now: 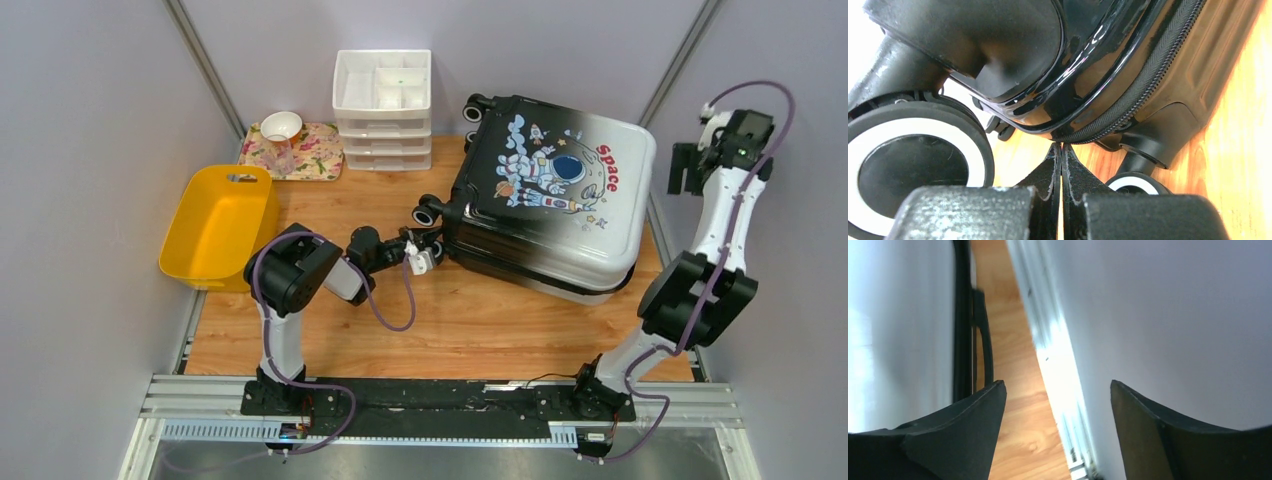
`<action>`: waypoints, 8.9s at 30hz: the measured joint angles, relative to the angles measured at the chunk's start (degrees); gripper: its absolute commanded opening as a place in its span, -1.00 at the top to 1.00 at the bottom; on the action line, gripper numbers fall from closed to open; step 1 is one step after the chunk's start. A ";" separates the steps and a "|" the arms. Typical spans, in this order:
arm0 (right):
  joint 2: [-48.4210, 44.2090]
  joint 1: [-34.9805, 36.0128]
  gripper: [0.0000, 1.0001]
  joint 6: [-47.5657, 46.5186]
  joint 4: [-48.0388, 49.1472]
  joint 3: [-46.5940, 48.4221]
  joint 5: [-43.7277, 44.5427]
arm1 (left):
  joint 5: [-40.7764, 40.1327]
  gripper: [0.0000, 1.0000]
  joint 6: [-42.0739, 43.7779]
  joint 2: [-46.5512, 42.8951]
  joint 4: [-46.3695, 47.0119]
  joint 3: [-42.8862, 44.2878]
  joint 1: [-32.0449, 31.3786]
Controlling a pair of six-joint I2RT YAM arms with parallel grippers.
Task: Open, take out, and arrange the luggage
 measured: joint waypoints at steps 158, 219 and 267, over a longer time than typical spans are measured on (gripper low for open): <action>-21.79 71.97 1.00 -30.47 -24.00 -14.49 -17.11 | -28.28 0.03 -33.44 -7.26 -2.75 -8.72 -30.05; -26.03 71.49 1.00 -30.03 -18.23 -21.24 -18.29 | -26.58 1.00 -52.46 -7.63 -2.89 -7.72 -21.31; -44.24 72.15 1.00 -35.15 -19.08 -33.44 -17.86 | -23.10 0.76 -62.10 6.58 -10.82 21.00 7.69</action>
